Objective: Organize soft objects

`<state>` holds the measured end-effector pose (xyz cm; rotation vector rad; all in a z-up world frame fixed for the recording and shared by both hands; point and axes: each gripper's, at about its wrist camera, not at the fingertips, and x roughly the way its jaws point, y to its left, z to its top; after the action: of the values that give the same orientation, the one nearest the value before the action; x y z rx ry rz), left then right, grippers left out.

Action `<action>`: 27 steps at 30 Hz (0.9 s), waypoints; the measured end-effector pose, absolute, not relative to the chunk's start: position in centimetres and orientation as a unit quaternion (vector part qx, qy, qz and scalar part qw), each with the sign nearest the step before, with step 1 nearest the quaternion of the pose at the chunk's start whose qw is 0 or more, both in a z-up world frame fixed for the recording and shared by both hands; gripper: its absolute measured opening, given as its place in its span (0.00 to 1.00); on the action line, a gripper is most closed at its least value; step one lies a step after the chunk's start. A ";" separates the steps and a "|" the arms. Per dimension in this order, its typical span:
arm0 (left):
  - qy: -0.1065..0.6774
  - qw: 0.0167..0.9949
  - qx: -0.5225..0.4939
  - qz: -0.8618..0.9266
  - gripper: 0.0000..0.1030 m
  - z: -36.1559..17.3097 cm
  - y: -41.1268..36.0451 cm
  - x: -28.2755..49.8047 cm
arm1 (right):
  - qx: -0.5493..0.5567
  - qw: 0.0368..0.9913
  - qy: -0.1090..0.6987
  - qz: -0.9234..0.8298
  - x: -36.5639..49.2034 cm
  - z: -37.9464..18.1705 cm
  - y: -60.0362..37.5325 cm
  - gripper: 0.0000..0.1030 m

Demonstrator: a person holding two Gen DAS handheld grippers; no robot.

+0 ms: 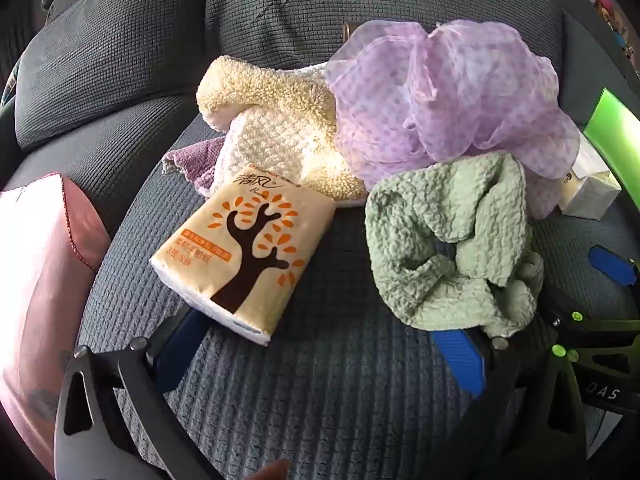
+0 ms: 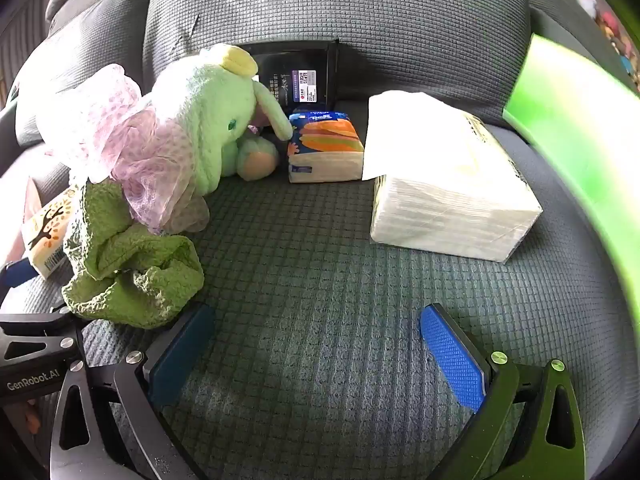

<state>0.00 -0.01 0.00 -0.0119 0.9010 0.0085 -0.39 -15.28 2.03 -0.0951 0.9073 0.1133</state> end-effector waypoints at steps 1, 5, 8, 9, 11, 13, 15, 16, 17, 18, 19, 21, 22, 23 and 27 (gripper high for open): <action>0.435 0.900 -0.006 0.004 0.99 0.0 0.0 0.0 | -0.046 0.896 0.438 0.055 -0.4 2.0 -15.3 1.00; 0.435 0.900 -0.006 0.004 0.99 0.0 0.0 0.0 | -0.046 0.896 0.438 0.055 -0.4 2.0 -15.3 1.00; 0.435 0.900 -0.005 0.004 0.99 0.0 0.0 0.0 | -0.046 0.896 0.438 0.055 -0.4 2.0 -15.3 1.00; 0.435 0.900 -0.005 0.005 0.99 0.0 0.0 0.0 | -0.046 0.896 0.438 0.055 -0.4 2.0 -15.3 1.00; 0.435 0.900 -0.005 0.004 0.99 0.0 0.0 0.0 | -0.046 0.896 0.438 0.055 -0.4 2.1 -15.3 1.00; 0.435 0.901 -0.005 0.004 0.99 0.0 0.0 0.0 | -0.046 0.896 0.437 0.055 -0.4 2.1 -15.3 1.00; 0.435 0.901 -0.005 0.004 0.99 0.0 0.0 0.0 | -0.046 0.896 0.438 0.055 -0.4 2.1 -15.3 1.00; 0.435 0.901 -0.005 0.005 0.99 0.0 0.0 0.0 | -0.046 0.896 0.438 0.055 -0.4 2.1 -15.3 1.00; 0.435 0.901 -0.005 0.004 0.99 0.0 0.0 0.0 | -0.046 0.896 0.438 0.055 -0.4 2.1 -15.3 1.00; 0.435 0.900 -0.005 0.004 0.99 0.0 0.1 0.0 | -0.046 0.896 0.438 0.055 -0.4 2.1 -15.3 1.00; 0.435 0.901 -0.005 0.005 0.99 0.0 0.0 0.0 | -0.046 0.896 0.438 0.055 -0.4 2.0 -15.3 1.00; 0.435 0.901 -0.005 0.004 0.99 0.0 0.1 0.0 | -0.046 0.896 0.438 0.055 -0.4 2.1 -15.3 1.00; 0.435 0.901 -0.006 0.004 0.99 0.0 0.1 0.0 | -0.046 0.896 0.438 0.055 -0.4 2.0 -15.3 1.00; 0.435 0.901 -0.006 0.004 0.99 0.2 0.1 0.0 | -0.046 0.896 0.438 0.055 -0.4 2.0 -15.3 1.00; 0.434 0.901 -0.005 0.004 0.99 0.2 0.0 0.1 | -0.046 0.896 0.438 0.055 -0.4 2.0 -15.3 1.00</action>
<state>0.06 -0.01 0.16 -0.0114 0.8986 0.0086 -0.40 -15.29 2.04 -0.0948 0.9072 0.1133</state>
